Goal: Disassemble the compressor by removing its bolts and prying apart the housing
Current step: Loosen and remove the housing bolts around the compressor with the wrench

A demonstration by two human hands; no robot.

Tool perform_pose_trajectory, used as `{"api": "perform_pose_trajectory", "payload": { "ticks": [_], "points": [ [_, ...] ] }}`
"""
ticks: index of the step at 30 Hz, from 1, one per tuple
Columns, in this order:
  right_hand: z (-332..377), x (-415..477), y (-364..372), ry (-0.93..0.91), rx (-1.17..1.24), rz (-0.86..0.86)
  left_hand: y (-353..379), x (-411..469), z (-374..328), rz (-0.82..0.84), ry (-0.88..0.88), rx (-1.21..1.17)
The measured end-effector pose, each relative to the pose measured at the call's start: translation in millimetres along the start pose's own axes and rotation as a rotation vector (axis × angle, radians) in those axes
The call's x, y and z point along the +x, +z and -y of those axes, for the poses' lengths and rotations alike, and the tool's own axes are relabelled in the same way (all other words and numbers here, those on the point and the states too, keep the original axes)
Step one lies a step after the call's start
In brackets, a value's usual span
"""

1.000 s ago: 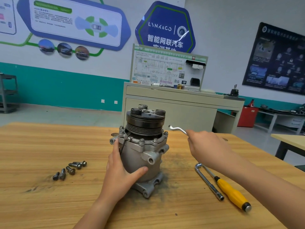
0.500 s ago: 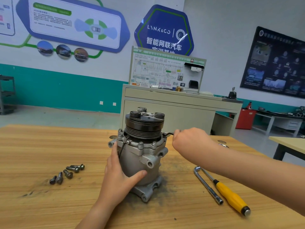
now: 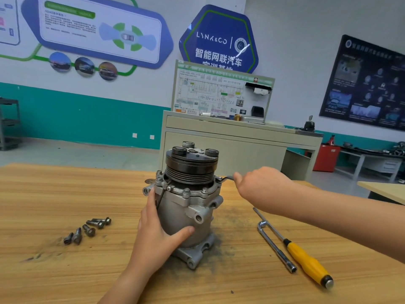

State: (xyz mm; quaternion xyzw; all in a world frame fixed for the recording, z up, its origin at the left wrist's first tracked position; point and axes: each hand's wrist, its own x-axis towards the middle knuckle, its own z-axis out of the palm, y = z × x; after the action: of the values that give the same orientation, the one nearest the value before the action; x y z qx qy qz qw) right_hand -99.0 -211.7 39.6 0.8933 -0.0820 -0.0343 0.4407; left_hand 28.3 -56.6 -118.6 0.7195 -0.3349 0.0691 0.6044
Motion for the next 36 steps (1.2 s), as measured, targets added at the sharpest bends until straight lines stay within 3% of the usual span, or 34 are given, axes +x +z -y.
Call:
{"api": "perform_pose_trajectory", "payload": {
  "ticks": [4, 10, 14, 17, 20, 23, 28, 36],
  "points": [
    [-15.2, 8.0, 22.4, -0.004, 0.025, -0.115, -0.6, -0.6, 0.4, 0.000, 0.001, 0.000],
    [-8.8, 44.7, 48.7, 0.237, 0.258, -0.247, -0.1, 0.2, 1.6, -0.002, -0.001, 0.006],
    [1.3, 68.1, 50.3, 0.238, 0.385, -0.585, -0.8, -0.8, -0.5, 0.003, -0.005, 0.012],
    [0.5, 66.3, 47.5, 0.242, 0.453, -0.529, -1.2, -1.0, -1.5, 0.006, -0.012, 0.026],
    [-8.3, 46.6, 46.7, 0.463, 0.718, -0.701, -2.1, -0.4, -1.3, 0.007, -0.016, 0.034],
    [-6.3, 20.2, 49.3, 0.461, 0.826, -0.559, -1.5, -0.8, -1.8, 0.008, -0.016, 0.033],
    [8.9, -0.3, 39.2, 0.358, 0.641, -0.247, -1.1, -0.1, -0.9, 0.005, -0.019, 0.033],
    [18.5, 0.2, -1.9, 0.234, 0.312, -0.090, -1.0, -0.9, -2.5, 0.010, -0.025, 0.043]
  ]
}}
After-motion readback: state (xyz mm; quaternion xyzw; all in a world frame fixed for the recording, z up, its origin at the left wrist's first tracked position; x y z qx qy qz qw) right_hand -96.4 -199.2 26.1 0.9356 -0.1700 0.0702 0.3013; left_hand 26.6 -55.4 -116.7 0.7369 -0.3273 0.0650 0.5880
